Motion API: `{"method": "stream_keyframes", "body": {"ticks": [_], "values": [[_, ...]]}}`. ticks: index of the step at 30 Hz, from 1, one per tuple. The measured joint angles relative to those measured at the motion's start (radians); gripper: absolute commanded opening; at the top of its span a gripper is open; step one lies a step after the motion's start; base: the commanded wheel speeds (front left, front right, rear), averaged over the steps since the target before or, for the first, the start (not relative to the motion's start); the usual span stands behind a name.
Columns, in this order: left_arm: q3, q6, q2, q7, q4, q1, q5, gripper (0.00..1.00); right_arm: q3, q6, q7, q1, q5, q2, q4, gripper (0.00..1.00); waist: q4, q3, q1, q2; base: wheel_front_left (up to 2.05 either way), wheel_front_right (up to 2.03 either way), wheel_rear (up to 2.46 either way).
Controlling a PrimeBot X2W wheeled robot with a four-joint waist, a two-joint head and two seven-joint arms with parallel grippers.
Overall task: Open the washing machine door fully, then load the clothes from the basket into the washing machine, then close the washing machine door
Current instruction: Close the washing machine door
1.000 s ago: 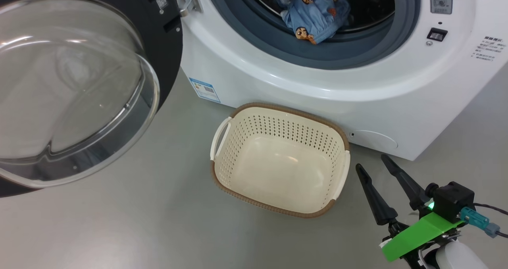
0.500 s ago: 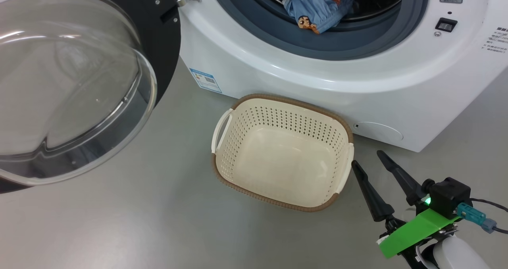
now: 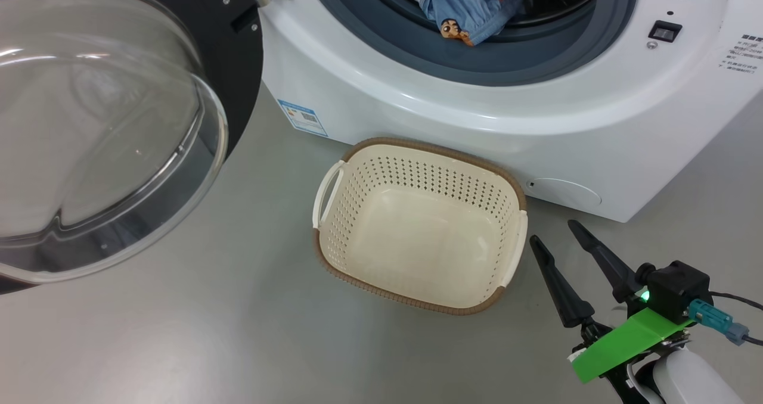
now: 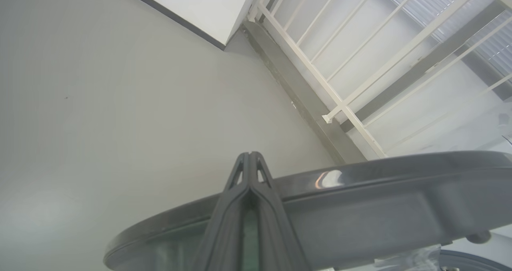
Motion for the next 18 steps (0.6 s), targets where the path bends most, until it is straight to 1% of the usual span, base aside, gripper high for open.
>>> {"method": "stream_keyframes", "body": {"ticks": [8, 18], "values": [[-0.024, 0.0, 0.016, 0.049, -0.001, 0.001, -0.032, 0.0, 0.0, 0.0, 0.0, 0.0, 0.0, 0.001, 0.0, 1.0, -0.003, -0.003, 0.0, 0.0, 0.0, 0.0, 0.0], [-0.053, 0.006, 0.042, 0.141, -0.033, 0.021, -0.075, 0.0, -0.002, 0.0, 0.0, 0.0, 0.0, 0.004, 0.001, 1.0, -0.002, -0.019, 0.0, 0.0, 0.0, 0.0, 0.0]]}}
